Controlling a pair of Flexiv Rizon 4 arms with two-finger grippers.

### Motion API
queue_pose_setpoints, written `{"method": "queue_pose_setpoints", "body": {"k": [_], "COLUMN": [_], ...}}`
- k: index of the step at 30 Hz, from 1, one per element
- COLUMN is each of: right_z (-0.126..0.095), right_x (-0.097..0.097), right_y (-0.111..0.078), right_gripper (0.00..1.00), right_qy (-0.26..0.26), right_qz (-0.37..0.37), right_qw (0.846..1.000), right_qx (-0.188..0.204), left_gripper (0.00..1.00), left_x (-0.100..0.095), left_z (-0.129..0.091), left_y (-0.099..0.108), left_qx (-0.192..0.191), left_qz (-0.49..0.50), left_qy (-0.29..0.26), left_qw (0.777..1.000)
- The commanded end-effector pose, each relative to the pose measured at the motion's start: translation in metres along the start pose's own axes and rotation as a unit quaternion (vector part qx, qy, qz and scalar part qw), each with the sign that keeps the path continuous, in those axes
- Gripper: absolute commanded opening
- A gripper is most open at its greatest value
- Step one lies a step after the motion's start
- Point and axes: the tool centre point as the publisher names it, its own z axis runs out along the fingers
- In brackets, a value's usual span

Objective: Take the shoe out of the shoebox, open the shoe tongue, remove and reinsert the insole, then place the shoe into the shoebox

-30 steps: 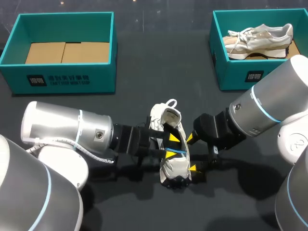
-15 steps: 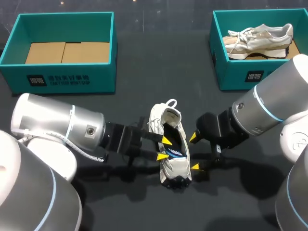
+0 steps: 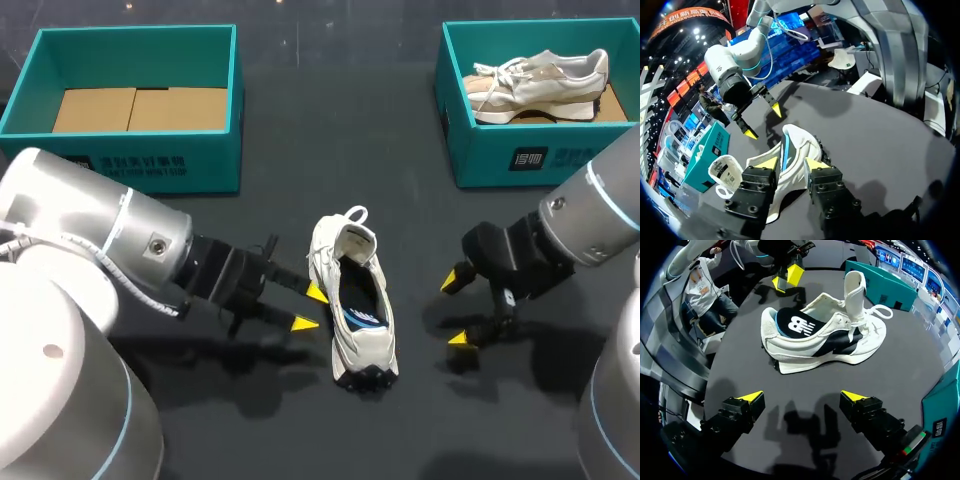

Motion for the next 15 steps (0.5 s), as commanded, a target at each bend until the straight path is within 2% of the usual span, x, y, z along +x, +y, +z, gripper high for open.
{"method": "queue_pose_setpoints", "body": {"k": [1,10,12,13,14,15], "right_z": [-0.032,-0.044,-0.044,-0.044,-0.044,-0.044], "right_x": [0.007,0.002,0.002,0.002,0.002,0.002], "right_y": [-0.006,-0.017,-0.017,-0.017,-0.017,-0.017], "right_gripper": [1.0,1.0,1.0,1.0,1.0,1.0], "right_qy": [-0.002,0.008,0.008,0.008,0.008,0.008], "right_qz": [0.006,0.007,0.007,0.007,0.007,0.007], "right_qw": [1.0,1.0,1.0,1.0,1.0,1.0], "right_qx": [0.011,0.0,0.0,0.0,0.0,0.0], "left_gripper": [0.3,0.26,0.24,0.17,0.0,0.0], "left_x": [0.001,0.003,0.001,-0.001,-0.003,-0.004], "left_z": [-0.04,-0.069,-0.076,-0.08,-0.084,-0.087], "left_y": [-0.002,0.004,0.005,0.006,0.007,0.007], "left_qx": [0.0,-0.011,-0.004,-0.007,-0.005,-0.002], "left_qz": [0.002,0.019,0.024,0.029,0.033,0.037], "left_qy": [0.028,0.085,0.099,0.104,0.111,0.118], "left_qw": [1.0,0.996,0.995,0.994,0.993,0.992]}}
